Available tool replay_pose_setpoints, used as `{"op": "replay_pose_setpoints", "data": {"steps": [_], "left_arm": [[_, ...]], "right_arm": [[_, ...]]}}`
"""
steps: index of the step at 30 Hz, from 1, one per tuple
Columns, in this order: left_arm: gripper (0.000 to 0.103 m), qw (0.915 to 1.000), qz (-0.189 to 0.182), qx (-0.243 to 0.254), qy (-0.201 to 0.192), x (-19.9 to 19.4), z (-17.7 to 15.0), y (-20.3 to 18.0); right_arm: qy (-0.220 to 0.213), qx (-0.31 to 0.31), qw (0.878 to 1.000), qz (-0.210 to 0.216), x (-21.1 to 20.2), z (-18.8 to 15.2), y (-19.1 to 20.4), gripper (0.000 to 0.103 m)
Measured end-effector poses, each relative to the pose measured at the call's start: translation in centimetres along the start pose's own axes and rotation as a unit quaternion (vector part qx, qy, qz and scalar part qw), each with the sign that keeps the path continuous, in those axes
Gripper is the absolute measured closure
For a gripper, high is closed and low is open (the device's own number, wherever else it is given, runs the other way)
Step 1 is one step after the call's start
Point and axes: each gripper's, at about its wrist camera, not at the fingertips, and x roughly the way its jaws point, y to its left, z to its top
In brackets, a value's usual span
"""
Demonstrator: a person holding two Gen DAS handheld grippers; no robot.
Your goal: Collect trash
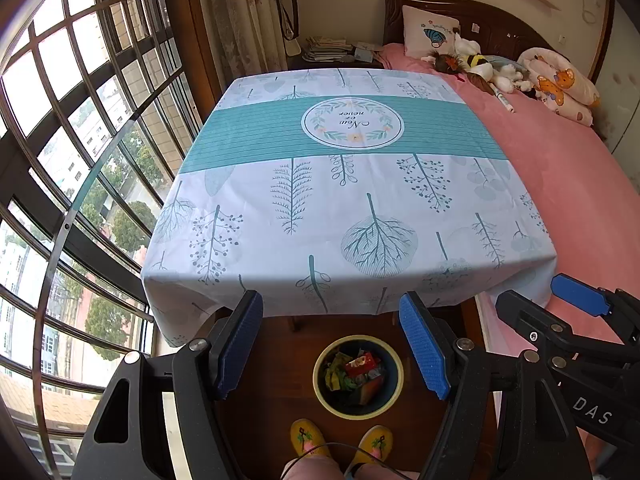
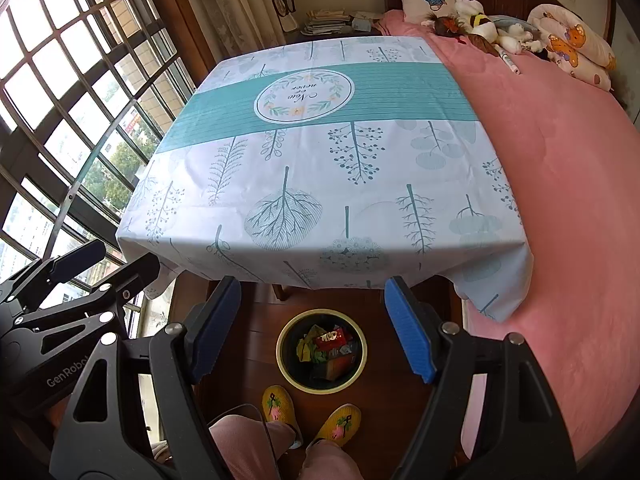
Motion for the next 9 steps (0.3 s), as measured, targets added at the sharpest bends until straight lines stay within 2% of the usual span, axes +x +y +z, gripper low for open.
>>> {"op": "replay_pose_setpoints", "data": {"steps": [9], "left_arm": [[0.031, 1.0000, -0.001, 0.000, 0.002, 0.14, -0.09, 0.06]], "right_arm": [[0.001, 0.000, 1.000, -0.001, 0.13, -0.08, 0.02, 0.031]]}}
